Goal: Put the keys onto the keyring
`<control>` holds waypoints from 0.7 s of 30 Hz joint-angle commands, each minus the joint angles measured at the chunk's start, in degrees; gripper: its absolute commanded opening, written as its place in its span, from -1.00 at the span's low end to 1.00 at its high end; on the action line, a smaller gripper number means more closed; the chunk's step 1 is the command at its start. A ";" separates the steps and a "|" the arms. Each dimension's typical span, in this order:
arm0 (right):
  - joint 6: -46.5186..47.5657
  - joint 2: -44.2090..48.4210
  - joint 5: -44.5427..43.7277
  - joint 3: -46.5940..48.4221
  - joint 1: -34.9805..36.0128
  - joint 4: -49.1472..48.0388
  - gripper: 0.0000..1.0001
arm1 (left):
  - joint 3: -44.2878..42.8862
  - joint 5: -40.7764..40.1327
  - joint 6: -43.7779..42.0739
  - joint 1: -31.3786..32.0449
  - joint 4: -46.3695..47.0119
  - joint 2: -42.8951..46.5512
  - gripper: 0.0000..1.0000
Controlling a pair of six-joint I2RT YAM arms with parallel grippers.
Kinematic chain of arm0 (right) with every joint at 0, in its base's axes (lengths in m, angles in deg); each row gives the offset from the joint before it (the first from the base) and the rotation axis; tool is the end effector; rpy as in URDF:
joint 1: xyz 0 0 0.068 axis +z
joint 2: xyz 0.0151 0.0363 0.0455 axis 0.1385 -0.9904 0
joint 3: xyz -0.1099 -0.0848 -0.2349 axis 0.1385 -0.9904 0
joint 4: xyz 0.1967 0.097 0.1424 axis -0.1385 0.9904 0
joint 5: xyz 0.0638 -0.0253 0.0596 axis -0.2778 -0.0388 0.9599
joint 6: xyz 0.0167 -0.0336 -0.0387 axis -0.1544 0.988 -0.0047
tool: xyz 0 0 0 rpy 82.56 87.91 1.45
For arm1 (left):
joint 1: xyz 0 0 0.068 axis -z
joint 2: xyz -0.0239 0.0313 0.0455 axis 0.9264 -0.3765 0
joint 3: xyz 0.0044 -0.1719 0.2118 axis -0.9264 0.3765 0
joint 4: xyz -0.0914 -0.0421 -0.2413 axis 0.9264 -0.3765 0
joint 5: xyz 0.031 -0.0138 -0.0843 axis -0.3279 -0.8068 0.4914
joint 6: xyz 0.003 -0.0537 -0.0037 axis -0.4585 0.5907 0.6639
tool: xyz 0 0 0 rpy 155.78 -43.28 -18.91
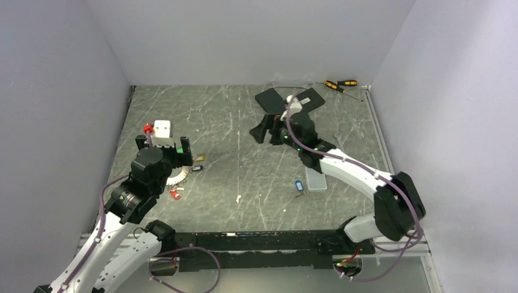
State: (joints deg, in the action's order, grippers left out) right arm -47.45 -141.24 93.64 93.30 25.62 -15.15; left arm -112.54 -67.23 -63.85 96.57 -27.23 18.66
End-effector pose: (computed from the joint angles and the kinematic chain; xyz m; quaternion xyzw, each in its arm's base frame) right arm 0.2626 0.1778 0.2818 -0.0265 0.8005 0.3560 0.4814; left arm 0.1259 -0.0505 0.3392 -0.0038 0.7867 -0.0129 0.6172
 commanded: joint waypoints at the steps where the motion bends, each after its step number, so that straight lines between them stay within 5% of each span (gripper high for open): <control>1: -0.31 -5.87 -1.16 6.70 4.48 -2.18 0.99 | -0.56 -1.77 -0.78 -0.30 1.09 1.34 0.95; 21: -6.96 -30.79 3.45 27.84 16.97 -1.74 0.87 | -0.69 -3.75 -0.88 -0.39 0.95 2.00 0.96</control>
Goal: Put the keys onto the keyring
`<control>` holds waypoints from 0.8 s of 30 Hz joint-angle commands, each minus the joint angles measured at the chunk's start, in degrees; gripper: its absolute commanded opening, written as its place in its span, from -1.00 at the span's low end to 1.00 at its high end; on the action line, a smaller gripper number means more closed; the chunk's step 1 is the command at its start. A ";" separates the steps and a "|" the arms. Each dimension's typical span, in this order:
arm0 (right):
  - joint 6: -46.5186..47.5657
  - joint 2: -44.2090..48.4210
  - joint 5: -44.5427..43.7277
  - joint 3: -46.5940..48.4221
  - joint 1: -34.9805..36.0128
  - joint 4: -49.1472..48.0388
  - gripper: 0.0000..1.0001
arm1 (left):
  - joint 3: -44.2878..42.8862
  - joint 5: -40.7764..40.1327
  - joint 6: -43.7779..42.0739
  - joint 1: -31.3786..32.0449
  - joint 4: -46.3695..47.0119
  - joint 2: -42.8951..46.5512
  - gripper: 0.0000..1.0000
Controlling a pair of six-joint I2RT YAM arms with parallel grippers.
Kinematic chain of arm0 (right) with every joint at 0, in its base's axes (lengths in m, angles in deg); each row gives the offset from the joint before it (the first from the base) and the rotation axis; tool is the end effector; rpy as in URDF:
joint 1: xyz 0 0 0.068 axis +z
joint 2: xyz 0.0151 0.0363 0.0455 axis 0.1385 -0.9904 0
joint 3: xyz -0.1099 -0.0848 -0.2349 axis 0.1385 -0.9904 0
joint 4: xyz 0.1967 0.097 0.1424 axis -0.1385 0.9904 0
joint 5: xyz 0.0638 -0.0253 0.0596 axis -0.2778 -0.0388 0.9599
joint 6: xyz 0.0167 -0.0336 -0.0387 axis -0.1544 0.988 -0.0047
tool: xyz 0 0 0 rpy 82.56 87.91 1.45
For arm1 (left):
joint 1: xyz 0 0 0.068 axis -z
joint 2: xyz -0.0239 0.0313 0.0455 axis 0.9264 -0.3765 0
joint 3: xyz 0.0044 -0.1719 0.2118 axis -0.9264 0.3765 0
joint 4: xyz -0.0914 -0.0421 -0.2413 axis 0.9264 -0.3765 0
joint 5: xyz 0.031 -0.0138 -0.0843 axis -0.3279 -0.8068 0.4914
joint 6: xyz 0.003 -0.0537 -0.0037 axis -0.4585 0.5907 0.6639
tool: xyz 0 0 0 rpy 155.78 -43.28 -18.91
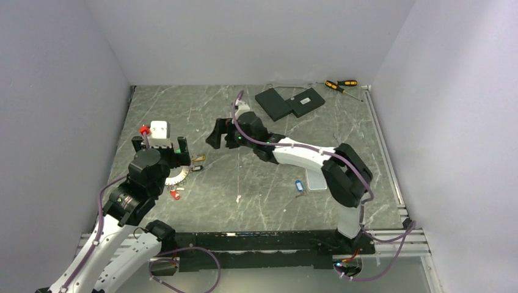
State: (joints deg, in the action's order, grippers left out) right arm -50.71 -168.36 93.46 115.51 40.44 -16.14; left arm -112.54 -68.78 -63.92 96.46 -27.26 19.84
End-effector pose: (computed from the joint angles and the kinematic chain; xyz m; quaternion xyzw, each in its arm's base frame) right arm 0.2851 0.3253 0.2497 -0.1070 0.8139 0.4082 0.3993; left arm 0.1219 -0.0470 0.3416 -0.0153 0.7800 -0.0053 0.6255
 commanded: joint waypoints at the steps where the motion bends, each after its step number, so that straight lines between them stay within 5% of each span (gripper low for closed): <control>1: -4.50 -5.32 4.38 7.10 2.66 -0.67 0.84 | -0.66 -2.61 -0.88 -0.27 1.03 1.09 0.96; 14: -12.35 -25.68 13.99 28.25 8.45 -1.06 0.41 | -0.73 -4.23 -0.72 -0.28 1.03 2.05 0.96; 24: -12.32 -45.02 19.18 57.47 11.01 18.59 0.13 | -0.57 -4.42 -0.97 -0.29 1.05 2.02 0.95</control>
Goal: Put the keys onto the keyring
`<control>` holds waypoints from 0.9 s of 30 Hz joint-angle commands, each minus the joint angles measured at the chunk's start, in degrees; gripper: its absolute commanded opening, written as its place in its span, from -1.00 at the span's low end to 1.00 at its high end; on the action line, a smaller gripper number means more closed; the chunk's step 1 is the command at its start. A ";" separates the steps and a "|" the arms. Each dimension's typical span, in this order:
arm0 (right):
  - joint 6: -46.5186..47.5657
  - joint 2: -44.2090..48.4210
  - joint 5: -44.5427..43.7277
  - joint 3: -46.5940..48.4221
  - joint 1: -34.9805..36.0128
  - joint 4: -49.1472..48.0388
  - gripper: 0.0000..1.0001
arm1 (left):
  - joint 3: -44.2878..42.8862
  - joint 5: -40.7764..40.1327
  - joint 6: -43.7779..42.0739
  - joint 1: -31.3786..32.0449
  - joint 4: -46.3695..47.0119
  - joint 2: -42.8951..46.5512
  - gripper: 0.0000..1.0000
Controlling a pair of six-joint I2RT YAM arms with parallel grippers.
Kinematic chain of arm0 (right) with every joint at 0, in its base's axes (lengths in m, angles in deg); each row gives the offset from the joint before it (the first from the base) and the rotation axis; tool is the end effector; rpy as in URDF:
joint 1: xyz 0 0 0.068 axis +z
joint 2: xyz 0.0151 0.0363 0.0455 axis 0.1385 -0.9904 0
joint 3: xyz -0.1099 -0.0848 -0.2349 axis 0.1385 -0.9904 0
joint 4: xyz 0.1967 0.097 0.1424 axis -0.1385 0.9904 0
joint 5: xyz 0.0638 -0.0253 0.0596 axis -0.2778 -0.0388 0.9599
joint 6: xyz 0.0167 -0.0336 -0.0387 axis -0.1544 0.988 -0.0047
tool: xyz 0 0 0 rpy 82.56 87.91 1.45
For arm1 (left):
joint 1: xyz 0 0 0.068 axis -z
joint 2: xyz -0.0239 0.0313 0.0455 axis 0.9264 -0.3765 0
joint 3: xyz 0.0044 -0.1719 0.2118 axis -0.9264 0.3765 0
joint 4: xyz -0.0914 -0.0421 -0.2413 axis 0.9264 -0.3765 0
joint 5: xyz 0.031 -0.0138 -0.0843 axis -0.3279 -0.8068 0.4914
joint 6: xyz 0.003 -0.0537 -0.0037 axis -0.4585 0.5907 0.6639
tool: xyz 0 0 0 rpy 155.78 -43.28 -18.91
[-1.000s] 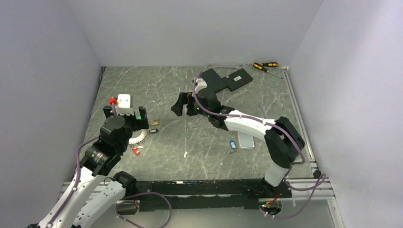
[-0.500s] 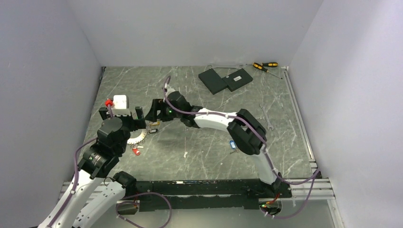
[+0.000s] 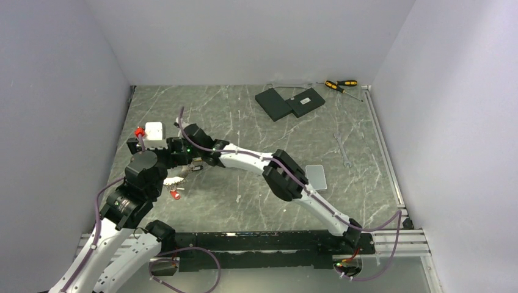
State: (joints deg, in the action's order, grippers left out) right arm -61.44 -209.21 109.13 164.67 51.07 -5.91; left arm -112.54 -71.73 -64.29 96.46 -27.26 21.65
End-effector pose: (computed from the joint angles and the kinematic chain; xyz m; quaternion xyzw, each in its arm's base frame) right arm 0.2919 0.5101 0.1743 -0.1807 0.8036 0.5255 0.2130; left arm 0.1155 -0.0418 0.3451 -0.0337 0.7689 0.0104 0.6384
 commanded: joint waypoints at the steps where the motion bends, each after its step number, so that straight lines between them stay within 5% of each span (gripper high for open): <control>1: -2.30 -4.99 3.80 8.70 0.43 8.24 0.13 | -0.63 -1.44 -0.60 -0.28 1.04 0.17 0.95; 6: -5.50 -7.79 2.87 9.96 0.71 5.84 0.12 | -0.73 -1.11 -1.09 -0.28 0.97 -0.37 0.94; 14: -5.20 -11.97 -2.71 15.79 0.18 17.35 0.10 | -0.65 -1.34 -0.78 -0.37 1.00 -0.53 0.94; 27: 6.26 -1.82 -15.66 3.22 -0.84 32.25 0.07 | -0.73 -0.69 -0.82 -0.71 1.06 -1.64 0.94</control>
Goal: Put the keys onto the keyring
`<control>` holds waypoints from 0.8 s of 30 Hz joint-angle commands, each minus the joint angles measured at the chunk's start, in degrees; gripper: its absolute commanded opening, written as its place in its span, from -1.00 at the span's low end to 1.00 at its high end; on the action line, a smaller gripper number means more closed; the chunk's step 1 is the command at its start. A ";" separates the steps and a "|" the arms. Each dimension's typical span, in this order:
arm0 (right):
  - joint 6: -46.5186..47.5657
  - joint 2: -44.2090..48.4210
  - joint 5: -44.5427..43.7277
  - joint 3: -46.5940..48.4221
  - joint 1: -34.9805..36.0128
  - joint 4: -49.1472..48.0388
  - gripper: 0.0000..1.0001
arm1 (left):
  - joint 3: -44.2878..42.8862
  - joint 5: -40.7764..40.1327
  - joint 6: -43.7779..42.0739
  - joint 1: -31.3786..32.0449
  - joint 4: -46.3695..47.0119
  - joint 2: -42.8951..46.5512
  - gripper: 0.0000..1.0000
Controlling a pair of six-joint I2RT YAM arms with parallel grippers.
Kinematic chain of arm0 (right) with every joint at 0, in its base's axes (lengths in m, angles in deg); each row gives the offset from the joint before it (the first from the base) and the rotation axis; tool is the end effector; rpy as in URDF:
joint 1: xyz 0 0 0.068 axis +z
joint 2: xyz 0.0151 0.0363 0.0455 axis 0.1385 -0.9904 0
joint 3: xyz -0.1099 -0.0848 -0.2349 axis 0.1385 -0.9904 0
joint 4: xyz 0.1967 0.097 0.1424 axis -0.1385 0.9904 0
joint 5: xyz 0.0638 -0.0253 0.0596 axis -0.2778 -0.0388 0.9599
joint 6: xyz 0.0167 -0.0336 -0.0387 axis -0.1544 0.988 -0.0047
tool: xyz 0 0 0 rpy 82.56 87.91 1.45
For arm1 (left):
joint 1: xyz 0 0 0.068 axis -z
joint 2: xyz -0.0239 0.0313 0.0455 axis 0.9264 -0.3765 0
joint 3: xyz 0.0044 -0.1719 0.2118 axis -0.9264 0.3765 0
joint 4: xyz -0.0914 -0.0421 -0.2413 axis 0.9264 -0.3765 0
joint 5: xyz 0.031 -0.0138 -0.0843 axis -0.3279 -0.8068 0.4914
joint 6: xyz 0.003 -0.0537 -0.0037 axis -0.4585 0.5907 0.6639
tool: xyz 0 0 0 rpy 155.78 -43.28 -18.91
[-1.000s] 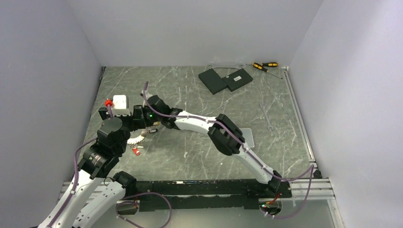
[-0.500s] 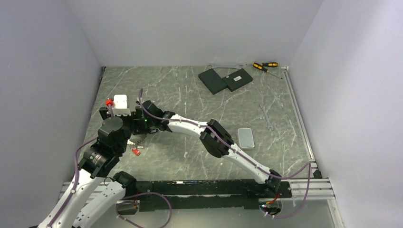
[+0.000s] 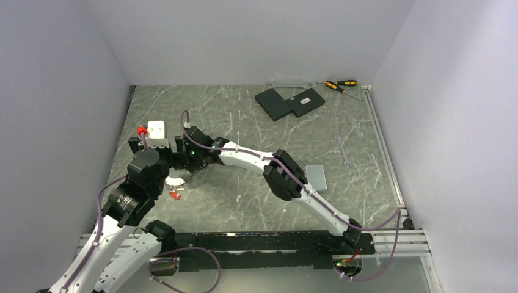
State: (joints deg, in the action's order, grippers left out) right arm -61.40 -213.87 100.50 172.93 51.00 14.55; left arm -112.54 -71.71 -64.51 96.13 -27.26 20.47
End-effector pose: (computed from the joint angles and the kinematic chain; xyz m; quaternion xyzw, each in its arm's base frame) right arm 0.2961 0.5057 0.1436 -0.1348 0.8897 0.3954 0.1843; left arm 0.1199 -0.0433 0.3430 -0.0311 0.7746 0.0174 0.6314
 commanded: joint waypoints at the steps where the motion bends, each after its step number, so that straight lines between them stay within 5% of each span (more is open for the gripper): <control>1: 6.92 3.88 -7.64 -6.69 -0.84 11.98 0.06 | -0.78 -0.70 -0.59 -0.39 0.97 -0.52 0.94; 24: 27.07 41.62 -18.89 -54.52 -11.05 10.10 -0.07 | -0.96 -0.44 -0.40 -0.58 0.70 -0.75 0.93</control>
State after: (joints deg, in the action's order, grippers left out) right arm -41.94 -178.37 85.46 122.22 40.01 20.58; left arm -112.54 -71.71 -64.49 95.91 -27.28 19.88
